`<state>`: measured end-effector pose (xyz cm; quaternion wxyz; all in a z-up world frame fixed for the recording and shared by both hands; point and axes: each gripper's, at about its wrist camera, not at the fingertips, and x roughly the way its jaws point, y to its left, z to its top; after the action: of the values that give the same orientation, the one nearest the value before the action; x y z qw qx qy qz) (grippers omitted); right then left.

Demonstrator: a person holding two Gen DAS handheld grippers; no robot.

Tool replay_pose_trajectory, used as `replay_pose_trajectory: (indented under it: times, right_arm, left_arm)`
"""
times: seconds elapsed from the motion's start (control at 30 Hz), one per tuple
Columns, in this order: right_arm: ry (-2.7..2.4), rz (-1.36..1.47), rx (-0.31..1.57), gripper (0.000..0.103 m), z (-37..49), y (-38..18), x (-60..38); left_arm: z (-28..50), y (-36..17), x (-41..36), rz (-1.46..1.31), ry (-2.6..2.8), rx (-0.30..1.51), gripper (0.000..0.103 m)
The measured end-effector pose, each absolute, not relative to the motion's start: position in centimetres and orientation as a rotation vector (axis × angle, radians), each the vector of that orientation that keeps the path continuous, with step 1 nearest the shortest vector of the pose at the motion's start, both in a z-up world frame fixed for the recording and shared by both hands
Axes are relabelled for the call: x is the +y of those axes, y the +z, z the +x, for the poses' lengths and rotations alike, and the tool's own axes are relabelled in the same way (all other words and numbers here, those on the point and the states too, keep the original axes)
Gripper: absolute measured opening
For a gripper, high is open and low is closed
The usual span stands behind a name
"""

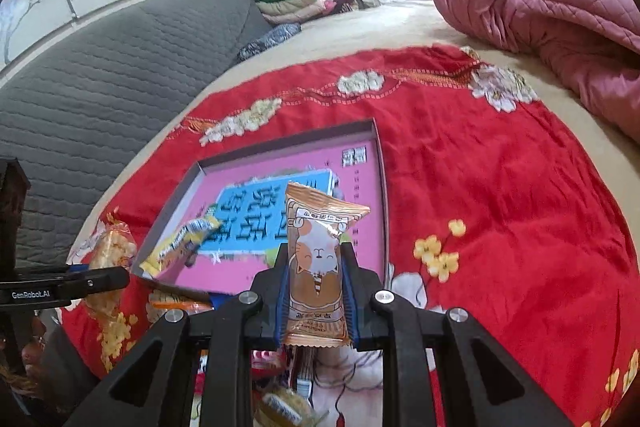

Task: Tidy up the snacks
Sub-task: 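Lift the cracker bag and pastry packet up from the pile, then carry the cracker bag and pastry packet over the grey tray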

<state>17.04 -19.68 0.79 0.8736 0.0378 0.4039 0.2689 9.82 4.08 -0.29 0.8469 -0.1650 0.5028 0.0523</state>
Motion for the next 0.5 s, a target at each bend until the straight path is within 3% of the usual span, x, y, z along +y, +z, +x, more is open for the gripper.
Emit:
replay_pose_trajectory:
  times: [0.5]
  right_arm:
    - [0.573, 0.083, 0.825, 0.023, 19.0, 0.9, -19.2]
  left_arm:
    - [13.8, -0.3, 3.1, -0.352, 0.097, 1.028, 0.053]
